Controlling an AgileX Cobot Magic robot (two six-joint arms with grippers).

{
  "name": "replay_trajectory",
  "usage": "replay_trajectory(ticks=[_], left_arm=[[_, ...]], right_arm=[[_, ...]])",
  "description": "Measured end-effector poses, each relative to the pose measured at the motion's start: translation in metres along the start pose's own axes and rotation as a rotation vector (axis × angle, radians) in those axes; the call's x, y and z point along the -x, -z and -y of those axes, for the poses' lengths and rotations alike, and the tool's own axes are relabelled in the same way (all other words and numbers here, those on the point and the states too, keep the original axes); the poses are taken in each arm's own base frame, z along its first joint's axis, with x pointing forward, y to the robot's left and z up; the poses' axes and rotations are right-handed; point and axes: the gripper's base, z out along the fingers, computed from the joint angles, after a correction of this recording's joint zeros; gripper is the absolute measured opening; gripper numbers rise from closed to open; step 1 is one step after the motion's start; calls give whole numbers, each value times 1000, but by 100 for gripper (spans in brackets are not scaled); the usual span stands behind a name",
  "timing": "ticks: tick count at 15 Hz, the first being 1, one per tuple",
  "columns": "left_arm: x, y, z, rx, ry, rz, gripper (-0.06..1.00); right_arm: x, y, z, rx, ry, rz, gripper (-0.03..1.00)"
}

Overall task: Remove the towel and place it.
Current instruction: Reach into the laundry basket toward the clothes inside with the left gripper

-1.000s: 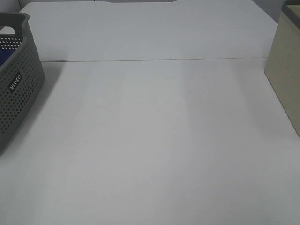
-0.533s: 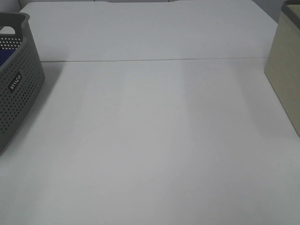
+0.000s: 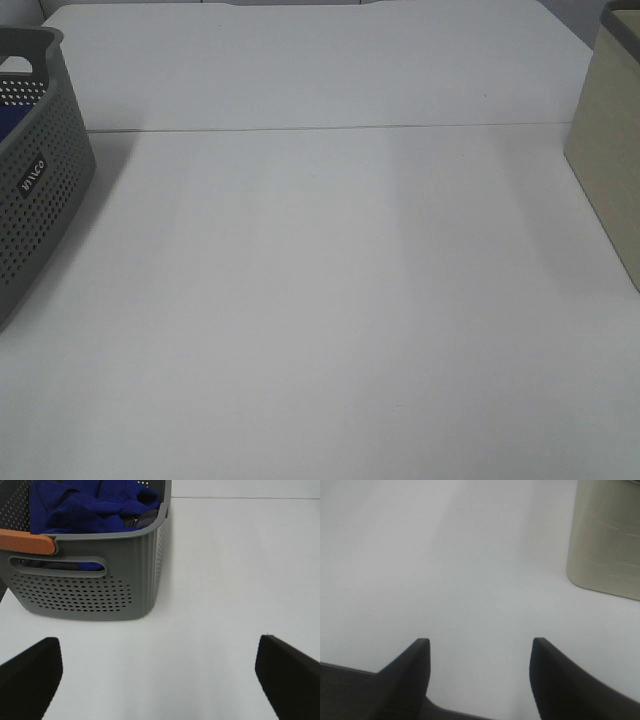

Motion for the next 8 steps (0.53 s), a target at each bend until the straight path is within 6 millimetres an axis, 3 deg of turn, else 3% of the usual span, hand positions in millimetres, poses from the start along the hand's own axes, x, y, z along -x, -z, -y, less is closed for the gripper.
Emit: replay_trajectory(ticks=[8], left_arm=[[0, 0, 0, 0, 0, 0, 98]], right_arm=[[0, 0, 0, 0, 0, 0, 59]])
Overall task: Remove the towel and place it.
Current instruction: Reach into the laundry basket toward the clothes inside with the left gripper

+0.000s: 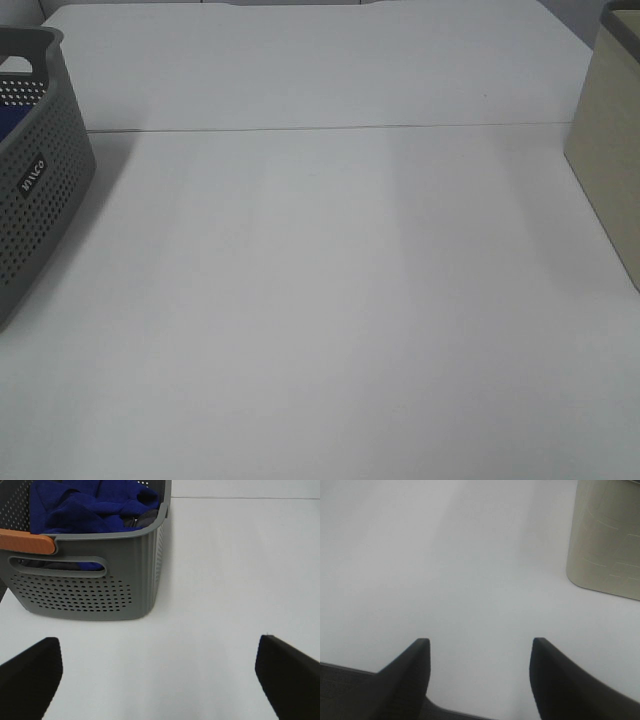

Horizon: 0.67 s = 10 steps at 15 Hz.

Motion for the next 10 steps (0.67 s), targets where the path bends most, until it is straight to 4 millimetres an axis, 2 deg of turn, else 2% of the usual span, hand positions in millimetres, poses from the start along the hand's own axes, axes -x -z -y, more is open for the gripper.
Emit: replay_trajectory(ticks=[7, 10], left_arm=[[1, -2, 0, 0, 1, -18, 98], [31, -10, 3, -23, -27, -107, 98]], right_arm=[[0, 0, 0, 0, 0, 0, 59], [0, 0, 0, 0, 0, 0, 59]])
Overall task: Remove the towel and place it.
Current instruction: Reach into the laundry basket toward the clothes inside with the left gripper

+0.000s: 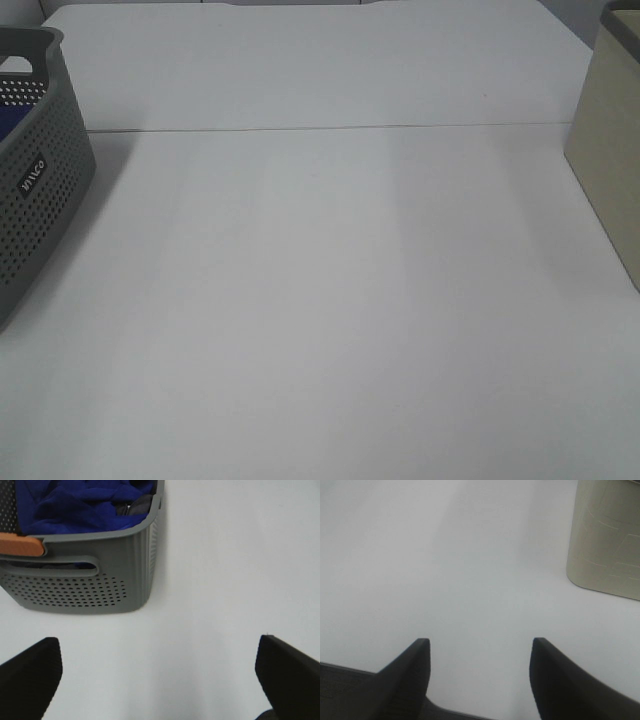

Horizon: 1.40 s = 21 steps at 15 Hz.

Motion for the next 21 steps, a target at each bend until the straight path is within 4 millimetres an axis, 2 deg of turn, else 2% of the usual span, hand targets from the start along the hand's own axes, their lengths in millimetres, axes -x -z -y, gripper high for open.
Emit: replay_trajectory(ticks=[2, 5, 7, 9, 10, 13, 14, 15, 19, 21], left_arm=[[29, 2, 2, -28, -84, -68, 98], [80, -8, 2, -60, -245, -193, 98], [123, -26, 0, -80, -376, -229, 98], [156, -46, -6, -58, -535, -261, 98], [166, -54, -9, -41, -572, -271, 98], [211, -106, -24, 37, -729, -352, 98], [217, -123, -29, 51, -800, -403, 98], [219, -154, -37, 52, -915, -500, 98], [194, -242, -61, 77, -1083, -838, 98], [186, -261, -69, 108, -1143, -925, 98]], right_arm=[[0, 0, 0, 0, 0, 0, 59], [0, 0, 0, 0, 0, 0, 59], [0, 0, 0, 0, 0, 0, 59], [0, 0, 0, 0, 0, 0, 59], [0, 0, 0, 0, 0, 0, 59], [0, 0, 0, 0, 0, 0, 59], [0, 0, 0, 0, 0, 0, 59], [0, 0, 0, 0, 0, 0, 59], [0, 0, 0, 0, 0, 0, 59], [0, 0, 0, 0, 0, 0, 59]])
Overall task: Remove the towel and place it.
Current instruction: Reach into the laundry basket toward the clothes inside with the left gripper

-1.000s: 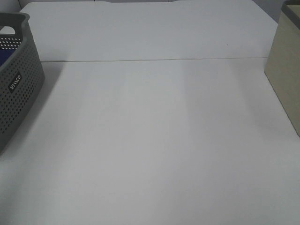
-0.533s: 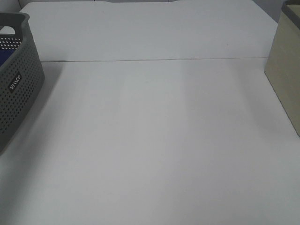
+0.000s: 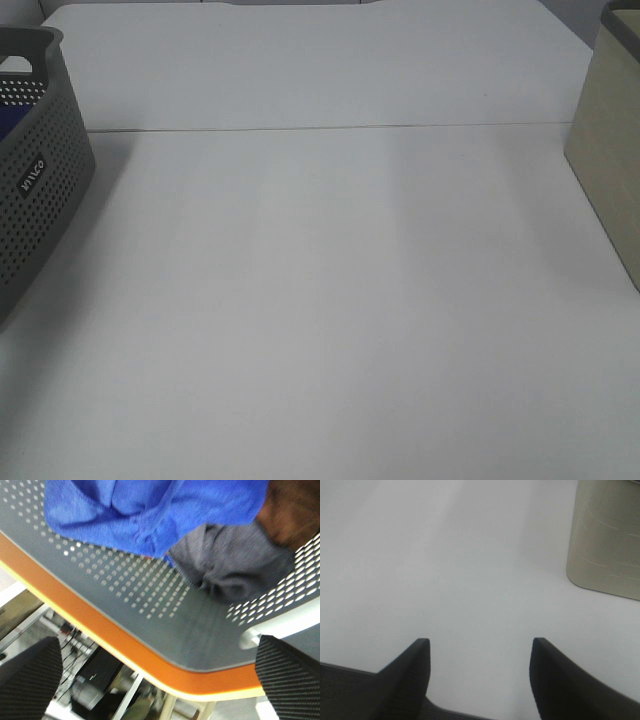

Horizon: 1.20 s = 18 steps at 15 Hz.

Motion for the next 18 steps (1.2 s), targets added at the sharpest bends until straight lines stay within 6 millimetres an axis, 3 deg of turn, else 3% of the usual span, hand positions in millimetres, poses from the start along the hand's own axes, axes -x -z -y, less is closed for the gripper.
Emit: replay_trajectory(ticks=[3, 8, 18], left_arm=[[7, -24, -11, 73, -99, -117, 98], [32, -49, -27, 234, -253, -51, 96], [51, -83, -8, 41, -362, -19, 96]], right_arm=[[0, 0, 0, 0, 0, 0, 59], [0, 0, 0, 0, 0, 0, 59], [0, 0, 0, 0, 0, 0, 59]])
